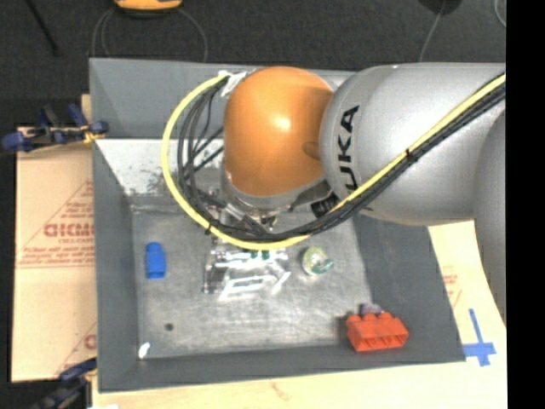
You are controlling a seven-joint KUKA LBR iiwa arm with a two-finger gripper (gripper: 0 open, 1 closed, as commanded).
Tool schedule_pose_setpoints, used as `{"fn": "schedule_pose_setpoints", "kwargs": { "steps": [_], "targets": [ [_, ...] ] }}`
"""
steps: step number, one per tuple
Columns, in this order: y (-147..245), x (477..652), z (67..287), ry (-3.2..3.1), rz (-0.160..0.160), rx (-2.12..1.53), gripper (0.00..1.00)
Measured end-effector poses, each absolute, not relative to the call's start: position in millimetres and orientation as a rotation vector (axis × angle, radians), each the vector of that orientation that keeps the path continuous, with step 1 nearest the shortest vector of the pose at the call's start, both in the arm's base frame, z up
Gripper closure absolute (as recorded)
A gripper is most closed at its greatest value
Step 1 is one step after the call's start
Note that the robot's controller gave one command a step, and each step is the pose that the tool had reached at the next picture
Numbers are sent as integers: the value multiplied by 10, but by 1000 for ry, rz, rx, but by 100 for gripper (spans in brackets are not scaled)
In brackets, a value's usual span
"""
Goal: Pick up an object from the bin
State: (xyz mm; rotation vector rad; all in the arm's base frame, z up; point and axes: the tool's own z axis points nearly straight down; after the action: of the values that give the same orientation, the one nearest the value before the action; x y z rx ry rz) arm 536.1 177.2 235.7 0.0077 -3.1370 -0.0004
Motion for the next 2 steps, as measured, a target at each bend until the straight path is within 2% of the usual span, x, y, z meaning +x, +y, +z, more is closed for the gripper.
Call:
{"fn": "schedule_pose_setpoints", "kwargs": {
  "steps": [1, 2],
  "targets": [
    [943, 5971, 943, -3098, -4, 589, 0],
    [701, 5775, 1083, -3133, 0, 268, 0]
  ]
}}
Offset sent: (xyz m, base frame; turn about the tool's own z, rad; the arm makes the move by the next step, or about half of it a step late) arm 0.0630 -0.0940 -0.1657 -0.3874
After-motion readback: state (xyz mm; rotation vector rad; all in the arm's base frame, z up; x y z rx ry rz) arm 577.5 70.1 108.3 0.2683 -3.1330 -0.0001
